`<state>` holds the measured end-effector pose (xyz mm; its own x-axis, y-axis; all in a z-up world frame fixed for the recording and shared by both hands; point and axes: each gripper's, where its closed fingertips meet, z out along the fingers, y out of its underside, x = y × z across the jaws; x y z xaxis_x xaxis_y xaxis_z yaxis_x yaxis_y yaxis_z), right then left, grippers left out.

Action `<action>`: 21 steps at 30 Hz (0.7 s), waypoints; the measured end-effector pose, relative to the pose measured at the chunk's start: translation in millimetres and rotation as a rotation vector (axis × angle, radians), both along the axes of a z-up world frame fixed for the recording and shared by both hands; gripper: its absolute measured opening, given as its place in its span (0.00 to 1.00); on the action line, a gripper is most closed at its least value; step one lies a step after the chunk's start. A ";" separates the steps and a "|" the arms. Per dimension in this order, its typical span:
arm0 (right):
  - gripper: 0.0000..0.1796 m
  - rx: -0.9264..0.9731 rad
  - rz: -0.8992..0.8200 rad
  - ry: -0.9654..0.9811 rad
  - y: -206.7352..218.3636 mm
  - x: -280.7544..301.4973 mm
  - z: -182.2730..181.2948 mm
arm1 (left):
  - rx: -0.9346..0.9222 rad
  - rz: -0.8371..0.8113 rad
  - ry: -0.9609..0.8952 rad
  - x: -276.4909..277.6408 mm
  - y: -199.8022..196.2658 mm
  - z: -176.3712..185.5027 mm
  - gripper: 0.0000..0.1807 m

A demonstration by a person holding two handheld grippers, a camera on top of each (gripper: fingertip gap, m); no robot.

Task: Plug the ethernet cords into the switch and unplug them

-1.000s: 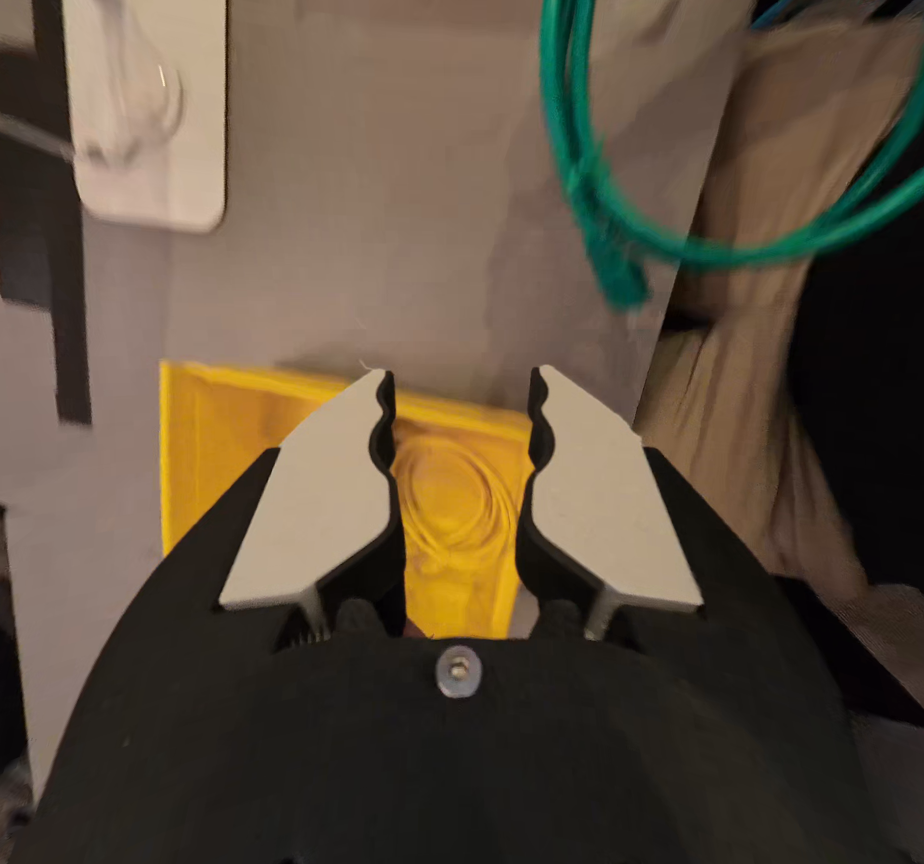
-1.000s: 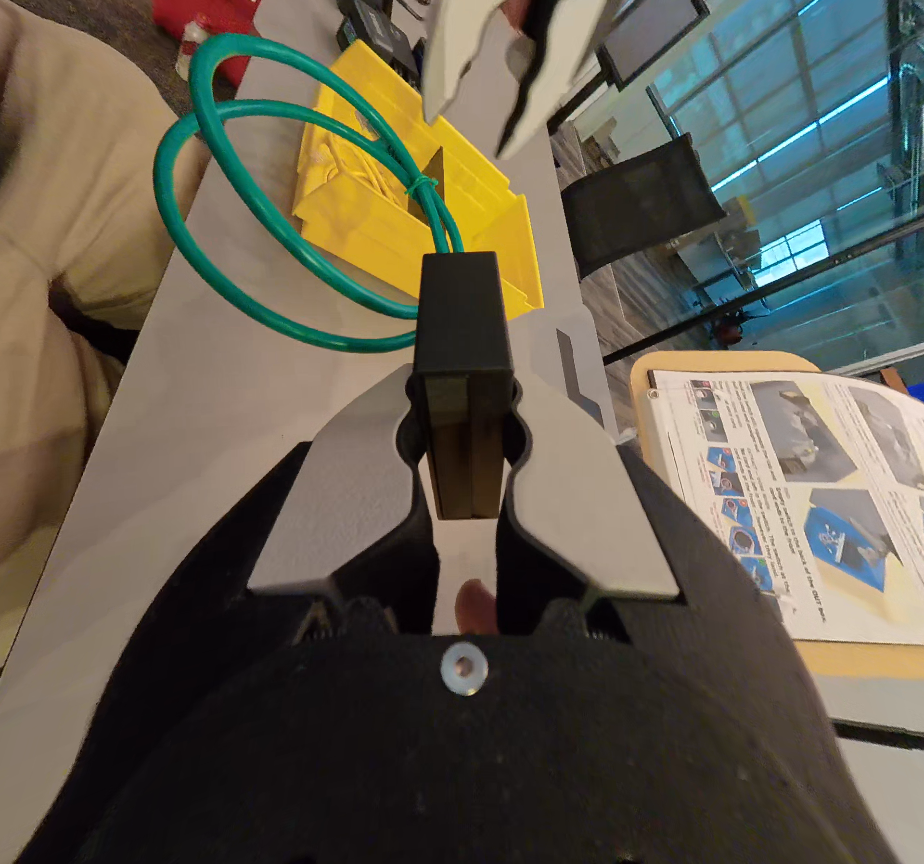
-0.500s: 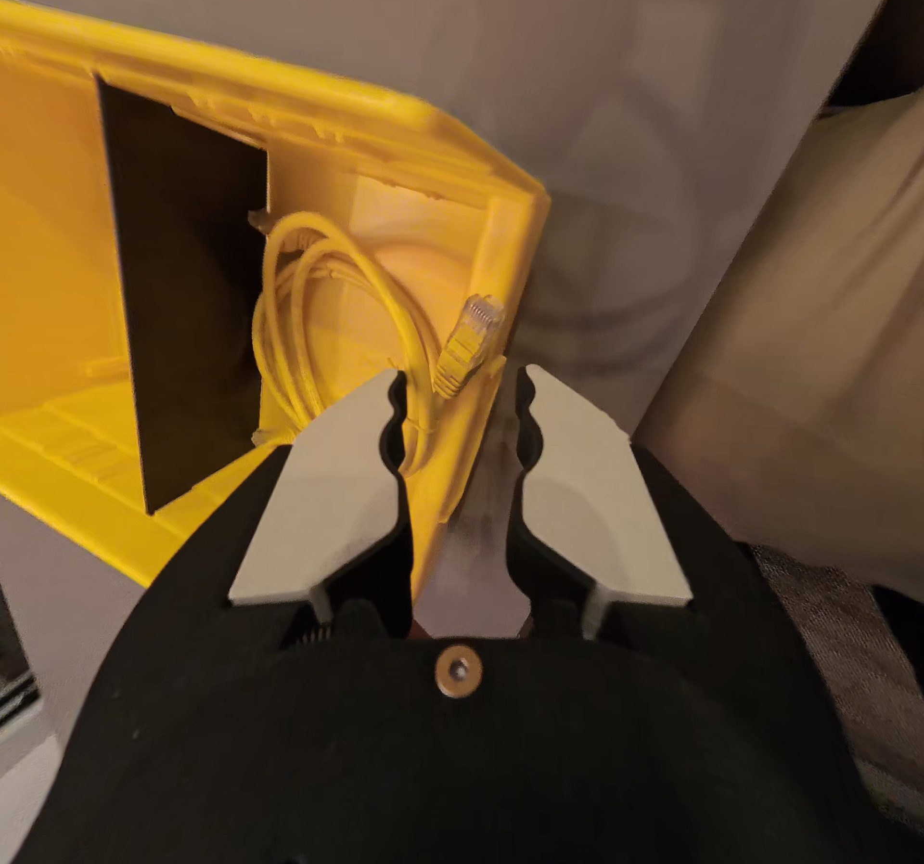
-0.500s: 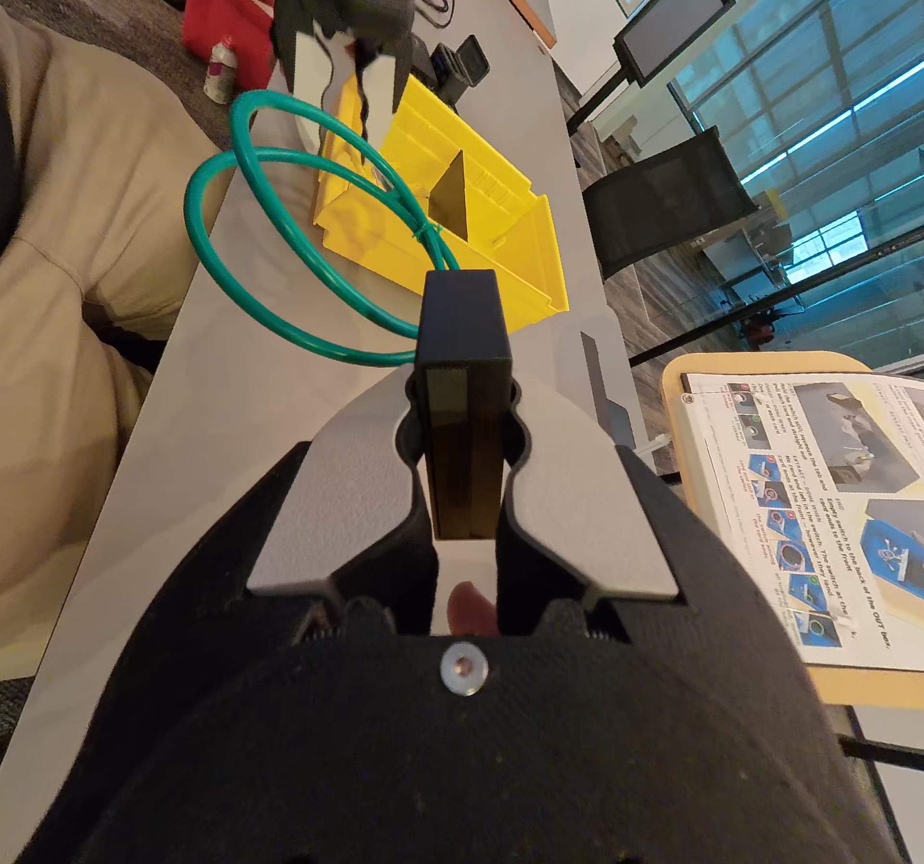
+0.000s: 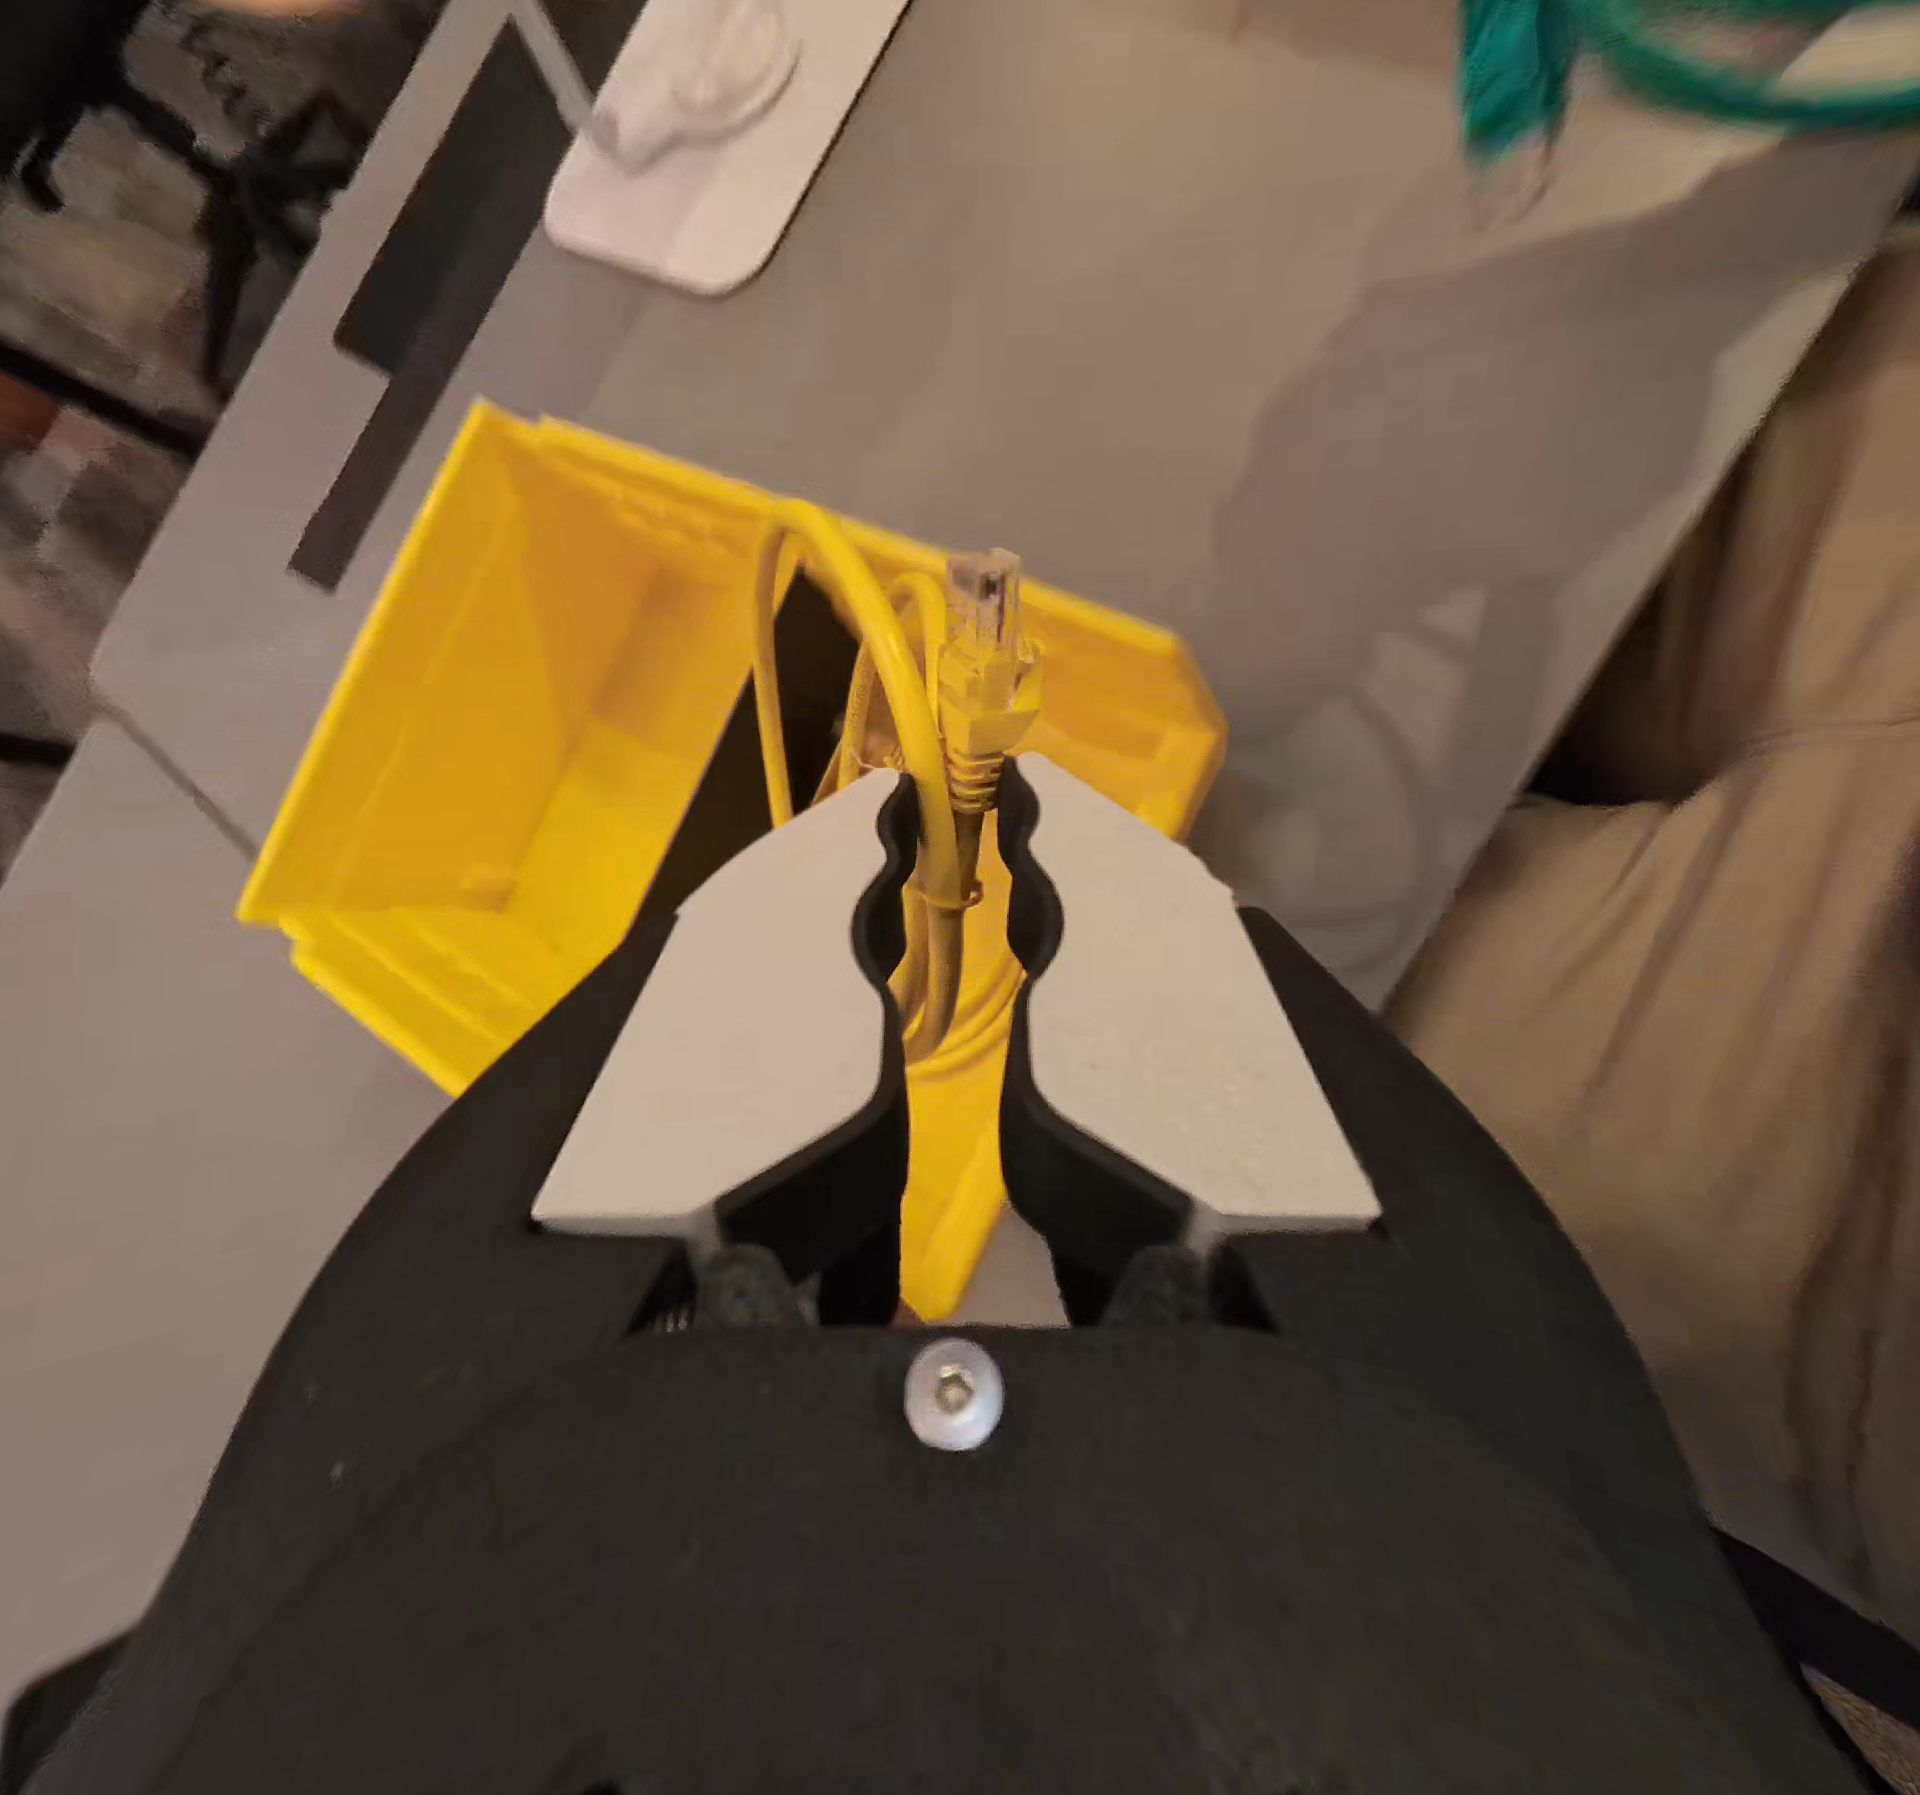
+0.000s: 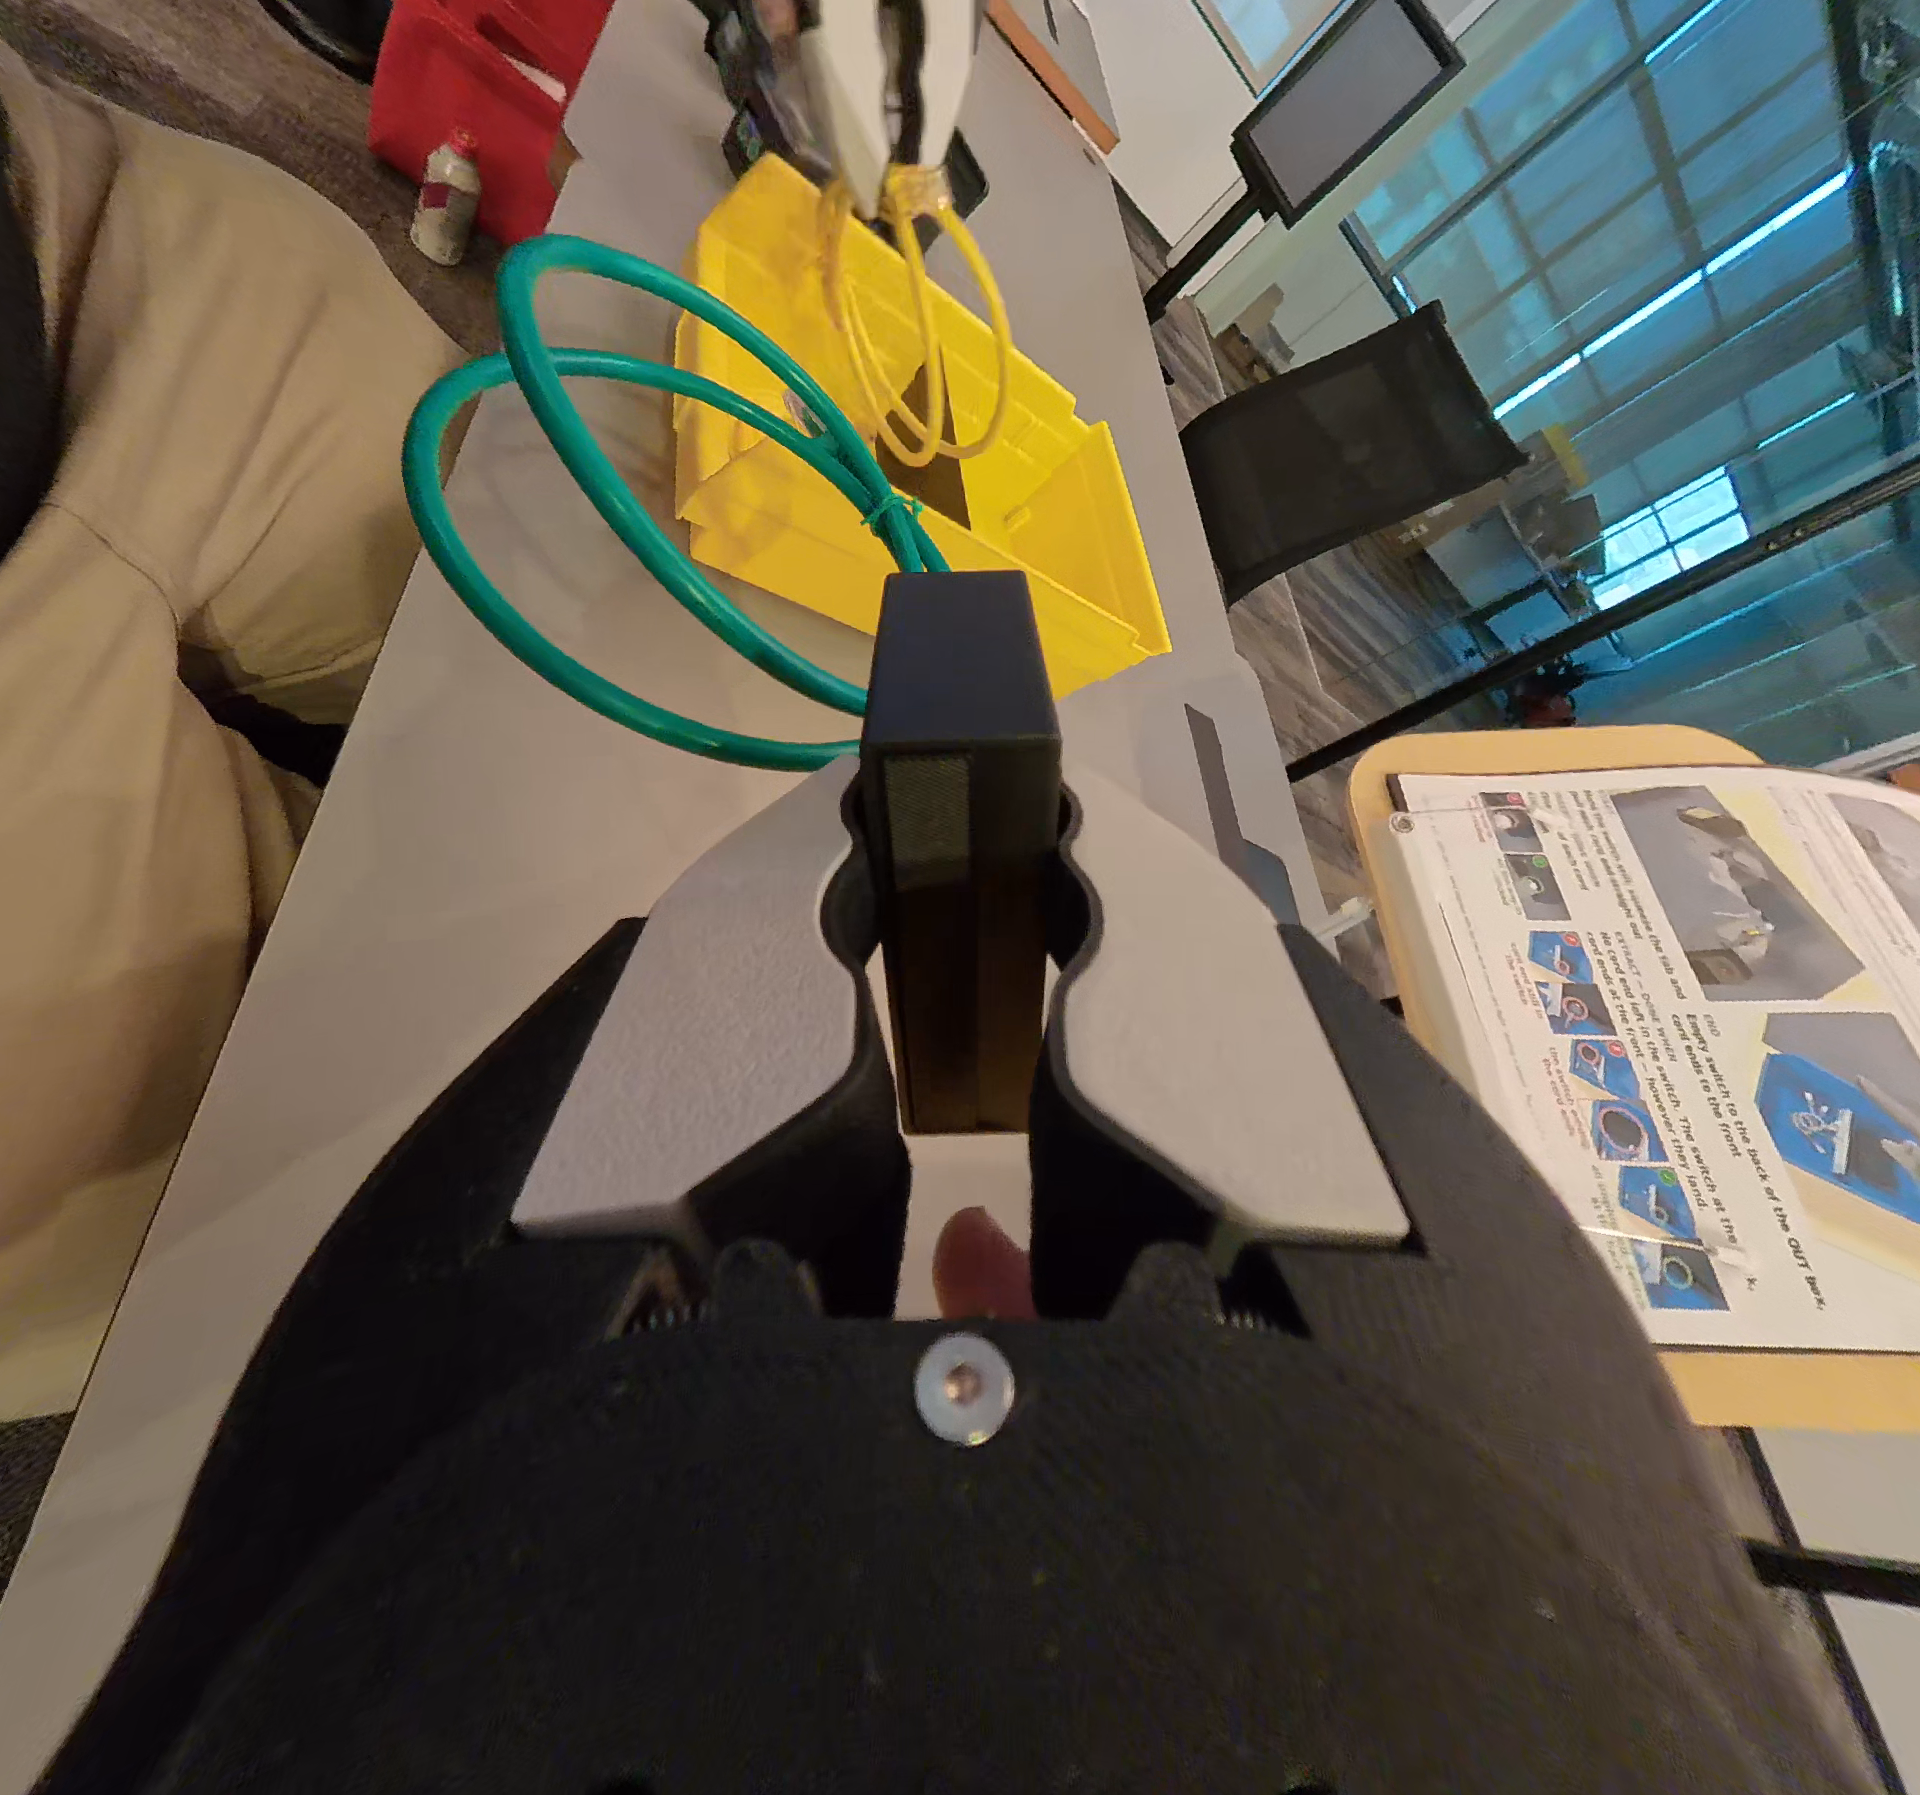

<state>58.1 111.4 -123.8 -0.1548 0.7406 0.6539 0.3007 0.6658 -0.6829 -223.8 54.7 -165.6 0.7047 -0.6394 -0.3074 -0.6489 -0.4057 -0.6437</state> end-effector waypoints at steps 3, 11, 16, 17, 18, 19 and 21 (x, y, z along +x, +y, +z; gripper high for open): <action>0.15 0.019 0.024 0.040 -4.8 8.8 10.8 | -0.006 -0.140 -0.048 38.8 5.0 54.1 0.08; 0.15 0.091 0.066 0.120 -20.1 33.8 34.1 | -0.490 -0.561 -0.147 163.1 48.5 74.6 0.08; 0.16 0.119 0.056 0.122 -24.1 44.0 34.3 | -0.906 -0.641 -0.057 189.1 73.9 1.8 0.08; 0.15 0.119 0.049 0.126 -23.2 46.3 34.0 | -0.959 -0.620 -0.007 188.9 80.5 -19.9 0.08; 0.15 0.118 0.044 0.129 -22.4 48.8 33.6 | -1.000 -0.599 0.038 188.1 86.5 -41.1 0.08; 0.15 0.116 0.039 0.129 -21.9 51.3 33.0 | -1.040 -0.592 0.086 185.1 90.0 -60.8 0.08; 0.15 0.122 0.022 0.131 -20.2 56.3 32.7 | -1.013 -0.584 0.080 191.9 105.3 -80.0 0.07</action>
<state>114.3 91.2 -91.1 -0.0776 0.6522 0.7540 0.1987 0.7513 -0.6294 -31.9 160.0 -245.6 0.2246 -0.8377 0.4978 -0.9304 -0.3363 -0.1460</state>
